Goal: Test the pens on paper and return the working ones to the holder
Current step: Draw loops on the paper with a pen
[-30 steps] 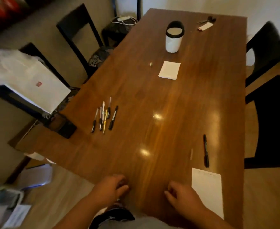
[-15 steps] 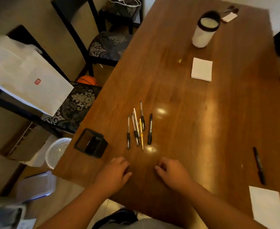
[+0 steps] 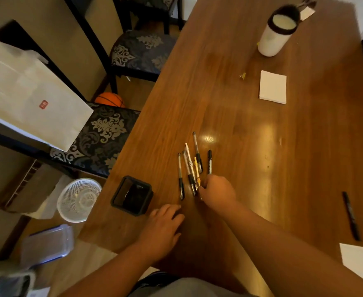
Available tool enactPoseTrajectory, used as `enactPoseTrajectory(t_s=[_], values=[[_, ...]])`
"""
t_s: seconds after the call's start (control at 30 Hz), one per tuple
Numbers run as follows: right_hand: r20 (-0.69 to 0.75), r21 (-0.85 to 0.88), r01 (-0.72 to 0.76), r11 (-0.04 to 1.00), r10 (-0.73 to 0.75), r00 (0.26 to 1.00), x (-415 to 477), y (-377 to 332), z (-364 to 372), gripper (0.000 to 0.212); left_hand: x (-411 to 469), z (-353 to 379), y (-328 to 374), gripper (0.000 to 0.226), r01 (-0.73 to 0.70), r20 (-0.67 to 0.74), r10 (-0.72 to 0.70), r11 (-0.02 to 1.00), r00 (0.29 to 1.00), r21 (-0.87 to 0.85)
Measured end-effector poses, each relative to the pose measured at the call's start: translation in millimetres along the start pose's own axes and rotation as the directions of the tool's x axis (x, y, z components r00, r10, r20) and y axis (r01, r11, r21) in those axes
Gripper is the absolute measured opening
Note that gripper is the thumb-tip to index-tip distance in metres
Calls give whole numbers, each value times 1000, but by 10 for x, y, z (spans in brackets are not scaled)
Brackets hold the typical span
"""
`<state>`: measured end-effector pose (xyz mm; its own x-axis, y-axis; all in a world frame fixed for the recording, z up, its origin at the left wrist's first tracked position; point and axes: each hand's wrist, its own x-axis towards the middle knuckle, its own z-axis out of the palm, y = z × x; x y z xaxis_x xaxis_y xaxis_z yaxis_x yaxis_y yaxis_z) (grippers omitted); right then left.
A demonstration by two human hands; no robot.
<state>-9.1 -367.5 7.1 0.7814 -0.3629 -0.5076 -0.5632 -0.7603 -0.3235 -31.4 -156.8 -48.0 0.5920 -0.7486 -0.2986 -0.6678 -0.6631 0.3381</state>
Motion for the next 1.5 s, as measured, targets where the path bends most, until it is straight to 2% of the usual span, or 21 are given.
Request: enactPoseTrajectory(t_s=[0.17,0.37,0.5,0.6,0.63,0.7,0.77,0.83,0.9,1.0,1.07,1.13,1.17,1.23,1.3,1.4,1.5], values=[[32,-55,-27,998,29,999,40,-90,49,20,-9,-36,-29,49,-27,-2,27,999,1000,-46],[17,-72,-63,995,64,998,-57,-99,60,18,-6,-53,-39,46,-31,-4,30,998,1000,-51],[53,80,-111,991,107,993,-244,25,80,14,-13,-64,-52,45,-39,21,40,998,999,-44],[46,309,-128,942,120,992,-436,214,107,12,-18,-60,-68,45,-50,31,51,998,998,-25],[64,434,-152,888,138,988,-509,287,108,12,-19,-59,-69,46,-51,35,51,999,998,-20],[147,660,-237,713,188,971,-655,443,91,7,-16,-59,-64,46,-50,42,51,999,998,-21],[186,765,-295,573,241,952,-797,623,49,12,-8,-70,-43,47,-41,56,43,998,998,-38],[179,810,-321,490,313,933,-929,813,-23,21,1,-99,-17,47,-34,61,37,998,997,-48],[175,881,-306,360,353,919,-1076,970,-98,19,18,-132,26,47,-38,59,40,998,997,-42],[159,972,-217,90,425,891,-1282,1201,-232,18,61,-165,157,47,-62,87,65,997,994,-40],[218,976,-185,-117,449,866,-1410,1389,-324,18,94,-169,298,45,-98,110,102,994,989,-45],[293,937,-163,-309,439,849,-1522,1605,-417,38,136,-166,480,42,-134,144,142,989,979,-65],[318,915,-152,-373,439,840,-1569,1711,-458,52,165,-159,579,41,-151,164,161,986,973,-75],[342,880,-116,-461,444,828,-1639,1929,-507,66,237,-141,782,39,-174,199,190,980,961,-94],[337,854,-79,-515,431,837,-1695,2164,-525,72,322,-120,1000,36,-179,224,199,978,954,-104],[312,835,-47,-549,401,862,-1768,2565,-548,76,451,-64,1391,35,-210,233,225,974,946,-87],[318,825,-58,-562,377,870,-1814,3015,-583,72,571,46,1866,36,-218,230,234,971,945,-94]])
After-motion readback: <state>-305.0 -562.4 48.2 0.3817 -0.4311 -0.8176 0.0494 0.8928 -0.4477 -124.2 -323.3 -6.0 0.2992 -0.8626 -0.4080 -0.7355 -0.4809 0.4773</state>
